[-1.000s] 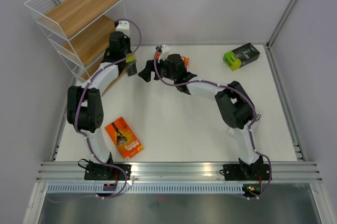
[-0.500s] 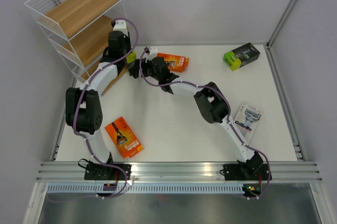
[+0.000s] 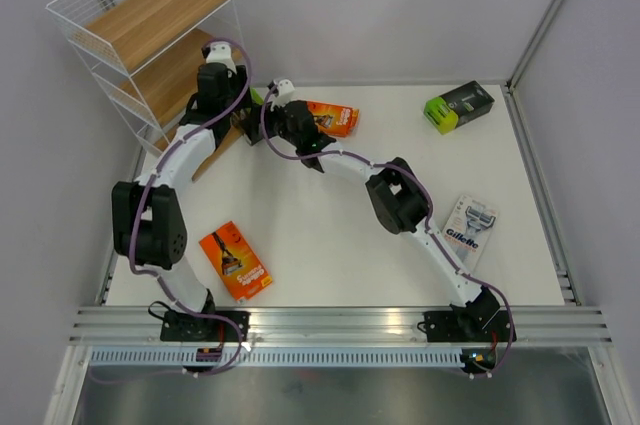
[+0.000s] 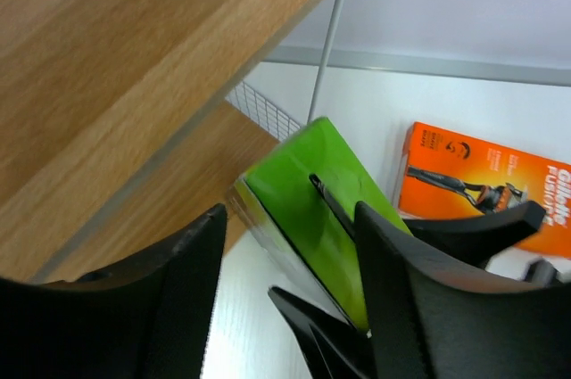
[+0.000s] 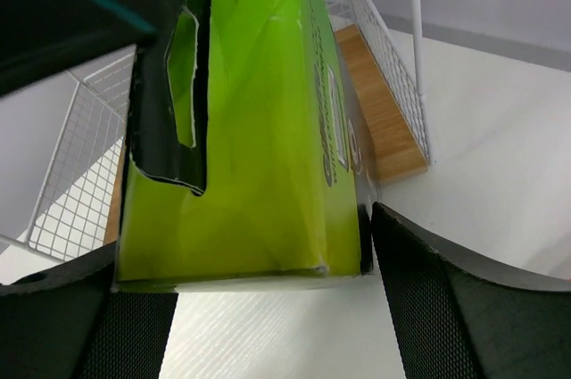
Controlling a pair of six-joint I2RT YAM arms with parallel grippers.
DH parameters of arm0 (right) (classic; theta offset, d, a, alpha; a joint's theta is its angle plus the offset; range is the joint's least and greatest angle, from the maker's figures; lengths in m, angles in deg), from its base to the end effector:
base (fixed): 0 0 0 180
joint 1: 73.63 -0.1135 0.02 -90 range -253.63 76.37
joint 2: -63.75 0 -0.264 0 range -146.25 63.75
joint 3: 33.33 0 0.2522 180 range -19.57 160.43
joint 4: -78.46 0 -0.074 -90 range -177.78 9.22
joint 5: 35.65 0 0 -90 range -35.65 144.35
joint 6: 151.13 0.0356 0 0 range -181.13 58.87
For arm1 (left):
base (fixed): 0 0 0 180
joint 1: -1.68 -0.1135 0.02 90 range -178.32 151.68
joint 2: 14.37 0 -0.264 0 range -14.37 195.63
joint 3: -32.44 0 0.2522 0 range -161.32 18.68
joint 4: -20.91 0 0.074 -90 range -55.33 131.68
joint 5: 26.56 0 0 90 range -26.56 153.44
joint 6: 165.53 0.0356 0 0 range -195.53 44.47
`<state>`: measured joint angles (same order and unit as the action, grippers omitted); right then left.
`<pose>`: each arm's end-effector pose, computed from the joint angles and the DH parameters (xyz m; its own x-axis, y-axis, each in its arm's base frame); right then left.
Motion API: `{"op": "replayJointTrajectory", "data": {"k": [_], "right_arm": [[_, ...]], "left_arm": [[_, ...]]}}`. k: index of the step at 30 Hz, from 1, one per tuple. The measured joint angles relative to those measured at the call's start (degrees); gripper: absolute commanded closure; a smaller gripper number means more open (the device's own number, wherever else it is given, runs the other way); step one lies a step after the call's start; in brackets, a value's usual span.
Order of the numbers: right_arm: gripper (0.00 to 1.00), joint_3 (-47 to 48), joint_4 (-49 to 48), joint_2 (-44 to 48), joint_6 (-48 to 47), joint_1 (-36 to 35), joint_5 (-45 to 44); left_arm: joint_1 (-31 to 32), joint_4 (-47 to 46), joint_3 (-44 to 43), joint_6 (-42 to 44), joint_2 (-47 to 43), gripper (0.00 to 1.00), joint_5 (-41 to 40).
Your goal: Place and organize the shaving razors onto the shelf
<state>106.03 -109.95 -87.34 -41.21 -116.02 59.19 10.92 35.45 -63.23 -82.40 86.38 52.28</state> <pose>0.4465 0.4117 0.1835 -0.2903 0.1947 -0.9369 -0.6755 0.6518 0.3447 0.4187 -0.0611 0.3140 -0.3264 -0.0658 -0.9430 -0.0619 0.9969 -0.0481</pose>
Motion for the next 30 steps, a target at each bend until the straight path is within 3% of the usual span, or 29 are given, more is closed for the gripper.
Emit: {"op": "replayJointTrajectory", "data": {"k": [2, 5, 6, 7, 17, 30], "right_arm": [[0.13, 0.0, 0.0, -0.3, -0.3, 0.0, 0.3], [0.03, 0.0, 0.4, -0.6, -0.6, 0.0, 1.0], [0.02, -0.1, 0.3, -0.6, -0.7, 0.0, 1.4], [0.02, -0.5, 0.0, -0.5, -0.9, 0.0, 1.7], [0.02, -10.4, 0.0, 1.8, -1.8, 0.0, 3.9], [0.02, -34.6, -4.3, 22.2, -3.6, 0.3, 6.3]], "left_arm": [[-0.1, 0.9, 1.7, -1.3, -2.1, 0.29, 0.7], [-0.1, 2.2, 3.6, -3.3, -5.5, 0.25, 1.0], [-0.1, 2.6, 4.0, -3.8, -6.6, 0.15, 1.2], [-0.1, 3.0, 4.2, -4.2, -7.6, 0.12, 1.3], [-0.1, 5.4, 4.2, -7.7, -12.2, 0.00, 3.0], [2.9, 8.2, 10.1, -13.1, -16.2, 0.00, 3.4]]}}
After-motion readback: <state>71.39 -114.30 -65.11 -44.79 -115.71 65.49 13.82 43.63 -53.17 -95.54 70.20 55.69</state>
